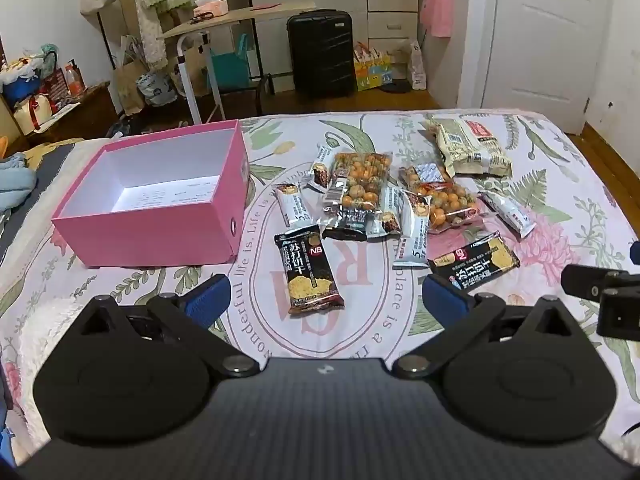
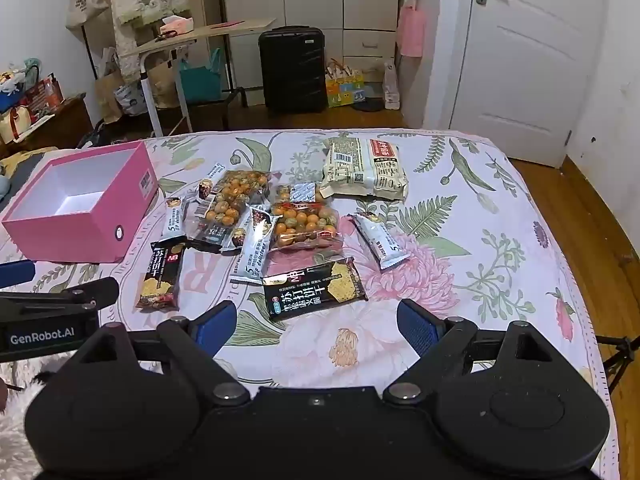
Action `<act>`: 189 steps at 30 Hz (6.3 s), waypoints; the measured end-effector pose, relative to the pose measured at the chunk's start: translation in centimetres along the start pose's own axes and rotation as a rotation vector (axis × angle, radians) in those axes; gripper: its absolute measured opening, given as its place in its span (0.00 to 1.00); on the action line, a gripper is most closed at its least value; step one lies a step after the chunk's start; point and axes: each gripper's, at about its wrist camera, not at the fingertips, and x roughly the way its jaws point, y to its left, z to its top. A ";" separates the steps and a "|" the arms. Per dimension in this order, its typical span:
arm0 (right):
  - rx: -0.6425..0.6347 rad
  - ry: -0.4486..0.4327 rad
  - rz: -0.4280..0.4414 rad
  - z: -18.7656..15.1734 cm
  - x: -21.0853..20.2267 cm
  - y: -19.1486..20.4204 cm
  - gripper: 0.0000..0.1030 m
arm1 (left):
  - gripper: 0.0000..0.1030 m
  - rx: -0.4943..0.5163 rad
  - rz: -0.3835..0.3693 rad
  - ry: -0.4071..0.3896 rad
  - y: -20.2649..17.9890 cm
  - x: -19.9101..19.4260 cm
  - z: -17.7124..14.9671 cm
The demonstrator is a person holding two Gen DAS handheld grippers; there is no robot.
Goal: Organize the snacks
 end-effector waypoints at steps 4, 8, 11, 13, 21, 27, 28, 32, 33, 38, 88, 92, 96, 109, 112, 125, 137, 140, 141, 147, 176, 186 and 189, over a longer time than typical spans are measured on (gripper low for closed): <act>0.007 0.003 -0.002 0.0 0.3 -0.4 0.87 | 1.00 0.031 0.031 0.036 -0.2 0.1 0.0; 0.023 0.014 -0.016 -0.2 0.9 -0.5 0.87 | 1.00 0.038 0.042 0.037 -0.3 0.8 -0.1; 0.032 0.015 -0.014 -0.4 1.0 -0.5 0.87 | 1.00 0.010 0.029 0.031 0.1 0.9 -0.1; 0.037 0.020 -0.019 -0.3 1.1 -0.9 0.87 | 1.00 -0.014 0.022 0.018 0.5 0.6 -0.2; 0.047 0.013 -0.041 -0.5 1.5 -1.6 0.87 | 1.00 -0.014 0.029 0.009 0.8 0.5 -0.2; 0.060 0.024 -0.058 -0.8 2.1 -2.2 0.87 | 1.00 -0.011 0.041 0.025 0.9 1.0 -0.4; 0.063 0.024 -0.061 -0.8 2.2 -2.2 0.87 | 1.00 -0.007 0.046 0.028 0.7 1.2 -0.4; 0.065 0.018 -0.066 -0.8 2.1 -2.3 0.87 | 1.00 0.000 0.042 0.043 0.4 1.6 -0.5; 0.065 0.018 -0.066 -0.8 2.1 -2.3 0.88 | 1.00 -0.001 0.042 0.043 0.4 1.6 -0.6; 0.061 0.024 -0.070 -0.8 2.3 -2.2 0.87 | 1.00 -0.001 0.042 0.044 0.4 1.6 -0.6; -0.218 -0.090 0.130 5.3 -0.3 -2.1 0.88 | 1.00 0.063 -0.012 0.020 -0.5 -0.2 4.8; -0.254 -0.146 0.131 7.9 1.6 -2.8 0.87 | 1.00 0.112 -0.060 -0.019 -0.6 1.1 7.7; -0.242 -0.084 0.132 10.8 4.6 -4.1 0.87 | 1.00 0.166 -0.130 -0.001 -1.3 3.8 11.1; -0.080 0.088 0.245 11.2 15.3 -8.8 0.64 | 0.97 0.302 -0.247 0.094 -5.3 14.3 11.7; -0.138 0.132 0.225 10.1 17.6 -8.6 0.62 | 0.95 0.255 -0.250 0.100 -5.5 16.4 10.0; -0.114 0.243 0.203 6.8 25.6 -10.7 0.48 | 0.69 0.226 -0.255 0.188 -6.1 22.5 5.4; -0.029 0.172 0.147 7.0 22.2 -9.6 0.30 | 0.24 0.175 -0.381 0.288 -5.9 23.9 4.7; -0.021 0.159 0.161 7.5 21.3 -8.7 0.30 | 0.23 0.161 -0.393 0.299 -5.5 23.8 4.8; -0.013 0.162 0.168 7.6 21.1 -8.3 0.30 | 0.23 0.152 -0.395 0.307 -5.3 23.8 4.9; 0.033 0.229 0.218 7.9 19.8 -6.0 0.30 | 0.23 0.120 -0.390 0.305 -3.7 22.6 5.6; -0.416 0.308 0.579 15.8 10.2 13.8 0.30 | 0.23 -0.008 -0.270 0.248 13.9 8.8 10.2; -0.491 0.208 0.630 19.3 12.0 20.0 0.30 | 0.23 -0.046 -0.231 0.196 19.7 9.2 12.8; -0.476 0.178 0.654 20.4 13.4 21.4 0.30 | 0.23 -0.064 -0.203 0.183 20.8 10.2 13.8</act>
